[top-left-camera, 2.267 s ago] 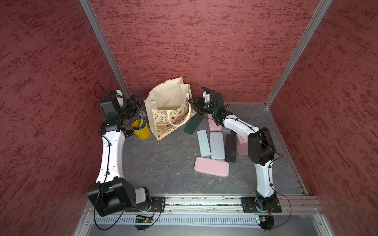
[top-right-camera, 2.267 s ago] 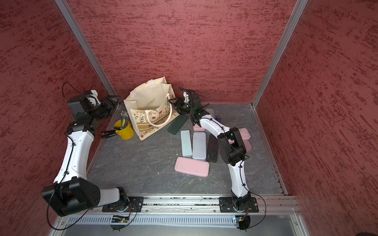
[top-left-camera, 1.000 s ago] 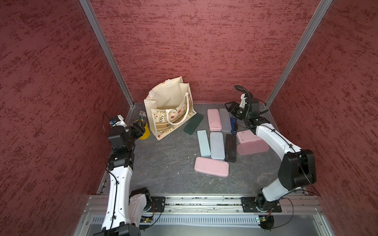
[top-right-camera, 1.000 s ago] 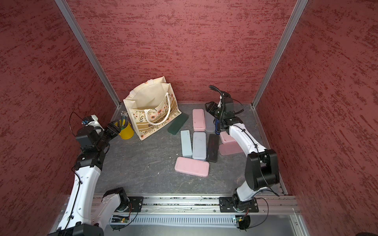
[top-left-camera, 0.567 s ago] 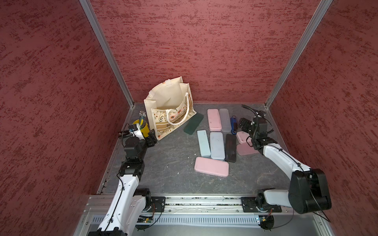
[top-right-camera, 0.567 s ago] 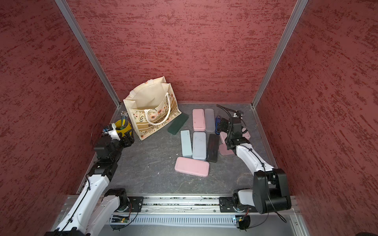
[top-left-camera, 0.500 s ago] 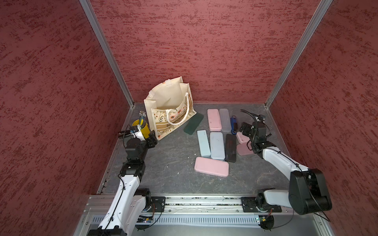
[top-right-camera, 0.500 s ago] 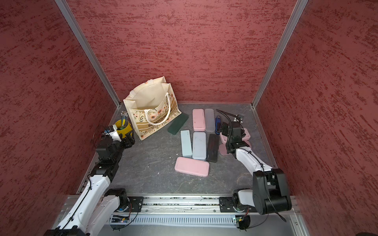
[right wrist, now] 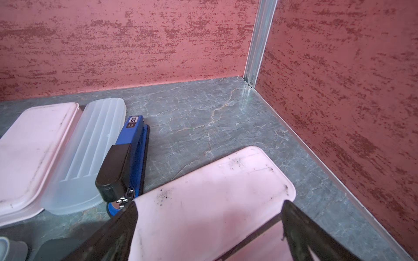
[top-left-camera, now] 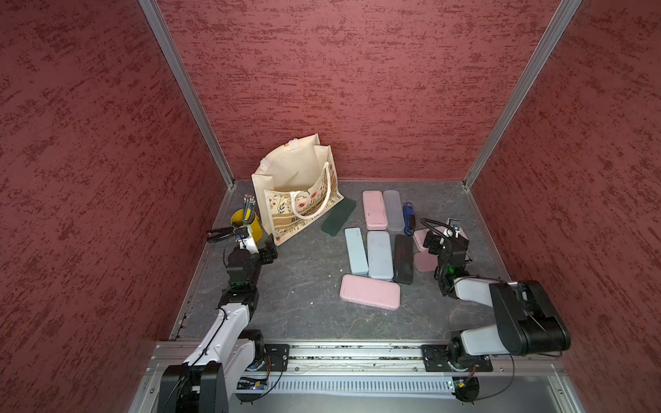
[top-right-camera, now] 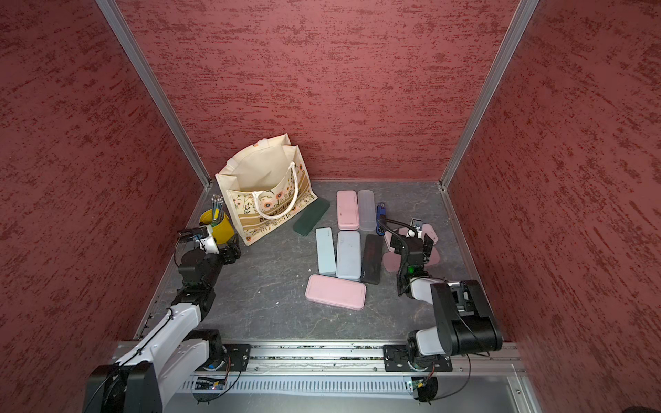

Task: Take out the pencil case from the canvas bag
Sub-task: Reset both arms

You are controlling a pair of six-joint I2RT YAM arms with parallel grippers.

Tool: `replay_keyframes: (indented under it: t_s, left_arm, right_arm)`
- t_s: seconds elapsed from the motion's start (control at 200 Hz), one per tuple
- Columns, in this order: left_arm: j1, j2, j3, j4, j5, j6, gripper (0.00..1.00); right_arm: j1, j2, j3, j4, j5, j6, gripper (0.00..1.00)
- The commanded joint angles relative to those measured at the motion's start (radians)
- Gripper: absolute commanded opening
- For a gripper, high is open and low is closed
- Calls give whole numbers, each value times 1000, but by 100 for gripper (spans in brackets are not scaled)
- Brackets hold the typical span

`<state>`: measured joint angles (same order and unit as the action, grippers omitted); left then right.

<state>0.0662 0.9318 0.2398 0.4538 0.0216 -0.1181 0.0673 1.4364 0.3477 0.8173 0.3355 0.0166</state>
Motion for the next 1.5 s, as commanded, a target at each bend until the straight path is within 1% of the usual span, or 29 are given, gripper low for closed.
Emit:
replay_keyframes:
  t_s: [0.0,0.045,0.095,0.115,0.15,0.185,0.22,0.256,0.271,0.316,0.361,0.461,0.726,0.927,1.117,1.232,1.293,1.343,1.393,1.398,1.408,1.413,1.423,1.468,1.493]
  left_arm:
    - [47,78,-30,196,83,9,82]
    - [66,129,-34,239,104,5,81]
    - [87,187,-33,286,131,-2,82]
    - [94,214,-34,307,148,-8,81]
    - [112,246,-28,342,181,-26,81]
    - [125,275,-25,378,219,-36,82]
    - [132,301,-26,419,241,-41,82]
    - [141,325,-25,454,268,-45,81]
    - [143,334,-24,464,282,-46,82]
    - [149,355,-16,476,327,-38,82]
    - [149,361,3,449,366,-20,81]
    - [138,369,26,419,403,9,81]
    - [60,358,50,354,376,103,82]
    - [39,384,54,387,324,135,82]
    - [23,506,38,544,266,143,84]
    - [13,566,49,576,240,149,84]
    - [-1,609,67,599,201,150,86]
    - [-3,587,105,482,168,143,87]
    - [-8,606,141,453,118,129,88]
    - [-8,605,142,444,117,128,88]
    - [-7,601,145,430,117,127,96]
    - [-7,599,145,425,117,127,98]
    - [-6,595,145,415,115,126,100]
    - [-7,606,140,446,103,122,100]
    - [-8,602,143,433,100,121,100]
  right_arm:
    - [-24,-7,-16,200,-123,-73,98]
    - [-36,-4,-25,233,-189,-60,98]
    - [-51,11,-59,331,-293,-64,98]
    - [-55,40,-65,351,-297,-60,98]
    - [-75,35,-65,338,-304,-34,98]
    - [-104,60,-103,437,-358,-16,99]
    - [-116,84,-145,533,-377,-13,98]
    - [-119,118,-185,646,-379,-10,99]
    - [-120,121,-198,667,-377,-7,99]
    - [-124,101,-208,646,-365,-2,99]
    - [-123,117,-204,667,-348,8,99]
    - [-123,110,-168,587,-225,54,99]
    - [-123,109,-171,592,-223,54,99]
    - [-123,109,-169,592,-221,53,99]
    - [-123,109,-169,592,-222,53,99]
    - [-123,109,-170,592,-222,53,99]
    - [-123,108,-169,592,-222,53,99]
    - [-123,109,-169,591,-221,53,99]
    - [-123,109,-169,590,-220,53,99]
    - [-123,109,-169,591,-219,53,99]
    - [-123,108,-169,591,-219,53,99]
    - [-123,109,-169,592,-220,53,99]
    - [-123,109,-169,590,-220,53,99]
    - [-122,108,-168,588,-218,53,99]
    - [-122,109,-167,589,-217,51,99]
